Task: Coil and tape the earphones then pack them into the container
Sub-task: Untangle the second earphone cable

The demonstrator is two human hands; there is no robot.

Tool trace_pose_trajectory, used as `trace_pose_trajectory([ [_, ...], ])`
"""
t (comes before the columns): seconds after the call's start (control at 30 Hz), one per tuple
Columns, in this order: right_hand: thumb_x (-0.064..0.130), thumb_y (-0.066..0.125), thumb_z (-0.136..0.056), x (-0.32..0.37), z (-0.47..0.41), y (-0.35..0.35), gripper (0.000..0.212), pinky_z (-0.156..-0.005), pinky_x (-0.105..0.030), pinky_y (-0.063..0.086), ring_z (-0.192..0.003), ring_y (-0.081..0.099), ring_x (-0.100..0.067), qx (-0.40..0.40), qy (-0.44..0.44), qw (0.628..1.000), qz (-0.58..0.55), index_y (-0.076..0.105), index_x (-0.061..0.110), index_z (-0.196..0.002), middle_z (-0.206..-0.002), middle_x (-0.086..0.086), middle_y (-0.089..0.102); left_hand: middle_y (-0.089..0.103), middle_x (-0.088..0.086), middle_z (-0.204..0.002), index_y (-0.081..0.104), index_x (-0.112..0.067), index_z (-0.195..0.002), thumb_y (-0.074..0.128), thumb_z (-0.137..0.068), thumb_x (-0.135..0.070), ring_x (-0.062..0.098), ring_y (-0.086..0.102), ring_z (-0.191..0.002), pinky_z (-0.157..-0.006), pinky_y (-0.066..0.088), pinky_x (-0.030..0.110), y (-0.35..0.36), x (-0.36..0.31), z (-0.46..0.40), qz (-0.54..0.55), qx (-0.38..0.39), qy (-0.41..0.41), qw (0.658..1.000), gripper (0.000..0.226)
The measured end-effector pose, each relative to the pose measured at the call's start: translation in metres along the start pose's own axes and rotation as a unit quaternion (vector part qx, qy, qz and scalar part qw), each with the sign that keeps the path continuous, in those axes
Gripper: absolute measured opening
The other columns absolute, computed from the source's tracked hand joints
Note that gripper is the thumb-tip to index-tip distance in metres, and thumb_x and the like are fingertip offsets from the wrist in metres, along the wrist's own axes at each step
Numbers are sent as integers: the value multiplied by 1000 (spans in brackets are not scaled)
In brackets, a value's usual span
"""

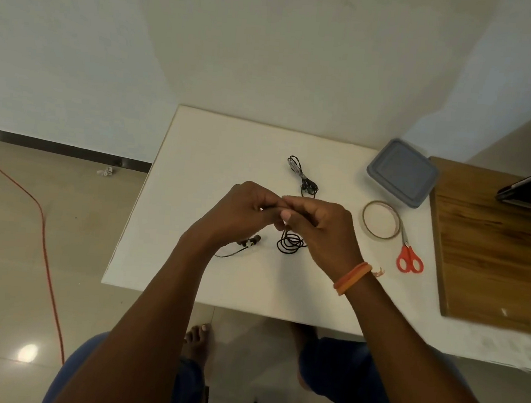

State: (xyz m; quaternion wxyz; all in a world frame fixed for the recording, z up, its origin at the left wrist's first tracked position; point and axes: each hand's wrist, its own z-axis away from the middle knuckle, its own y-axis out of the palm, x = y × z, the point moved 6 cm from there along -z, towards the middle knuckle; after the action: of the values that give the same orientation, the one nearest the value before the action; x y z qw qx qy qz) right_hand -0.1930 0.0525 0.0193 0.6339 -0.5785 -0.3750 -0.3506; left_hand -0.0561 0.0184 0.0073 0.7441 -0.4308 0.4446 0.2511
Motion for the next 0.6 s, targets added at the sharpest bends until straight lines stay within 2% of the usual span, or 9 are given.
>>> trace_pose_trajectory([
  [0.07, 15, 70, -88, -2, -5, -8, 15, -55, -16, 48, -53, 60, -2, -12, 24, 999, -21, 77, 11, -101, -73, -4, 72, 73, -9, -74, 77, -25, -86, 61, -94, -23, 19, 62, -65, -57, 51, 35, -5, 2, -1, 5, -18, -9, 1000, 17],
  [0.13, 11, 72, -86, -6, -9, -19, 10, -55, -8, 42, -52, 58, 3, -15, 40, 999, -15, 78, 8, -93, -71, -4, 73, 73, -9, -73, 76, -26, -87, 60, -94, -21, 8, 61, -61, -58, 49, 25, -18, 5, -1, 0, -77, -22, 997, 18],
  [0.17, 10, 72, -85, -9, -10, -24, 9, -56, -6, 40, -52, 57, 4, -12, 51, 999, -16, 78, 6, -91, -71, -4, 73, 72, -10, -72, 76, -25, -87, 60, -95, -20, 8, 60, -61, -59, 48, 25, -26, 6, 0, -9, -113, -25, 993, 18],
  [0.27, 14, 71, -87, -20, -12, -37, 10, -49, -10, 38, -44, 46, 0, 2, 91, 995, -28, 77, 6, -88, -69, -3, 72, 71, -14, -73, 75, -26, -87, 60, -94, -20, 4, 55, -57, -56, 42, 24, -46, 14, 3, -67, -207, -26, 976, 18],
  [0.33, 14, 69, -88, -26, -12, -46, 12, -44, -15, 35, -42, 40, -3, 2, 112, 993, -44, 76, 4, -88, -68, -4, 70, 65, -14, -68, 74, -25, -86, 59, -94, -21, 8, 55, -59, -56, 40, 26, -53, 21, 5, -103, -249, -45, 962, 18],
  [0.4, 13, 67, -89, -32, -11, -55, 11, -43, -18, 32, -42, 37, -7, -9, 130, 990, -48, 75, 5, -86, -70, -6, 69, 60, -10, -65, 74, -22, -89, 57, -95, -20, 21, 57, -65, -59, 38, 28, -58, 29, 7, -139, -279, -83, 947, 18],
  [0.47, 13, 65, -90, -37, -10, -61, 14, -46, -22, 31, -43, 35, -9, -21, 136, 989, -52, 74, 12, -80, -75, -11, 70, 66, -1, -77, 74, -21, -93, 54, -95, -18, 27, 60, -77, -64, 42, 30, -58, 36, 8, -171, -290, -108, 935, 20],
  [0.53, 12, 62, -92, -38, -10, -59, 17, -48, -25, 30, -45, 34, -11, -21, 135, 988, -65, 74, 16, -80, -74, -10, 69, 70, 4, -88, 73, -19, -94, 54, -94, -14, 30, 63, -84, -68, 48, 33, -51, 34, 7, -195, -268, -109, 937, 20],
  [0.6, 11, 62, -92, -34, -12, -52, 16, -46, -23, 32, -43, 39, -6, -15, 123, 991, -56, 74, 13, -81, -75, -10, 70, 71, 8, -103, 71, -15, -107, 58, -93, -14, 33, 63, -96, -77, 50, 37, -41, 27, 6, -213, -240, -96, 942, 19],
])
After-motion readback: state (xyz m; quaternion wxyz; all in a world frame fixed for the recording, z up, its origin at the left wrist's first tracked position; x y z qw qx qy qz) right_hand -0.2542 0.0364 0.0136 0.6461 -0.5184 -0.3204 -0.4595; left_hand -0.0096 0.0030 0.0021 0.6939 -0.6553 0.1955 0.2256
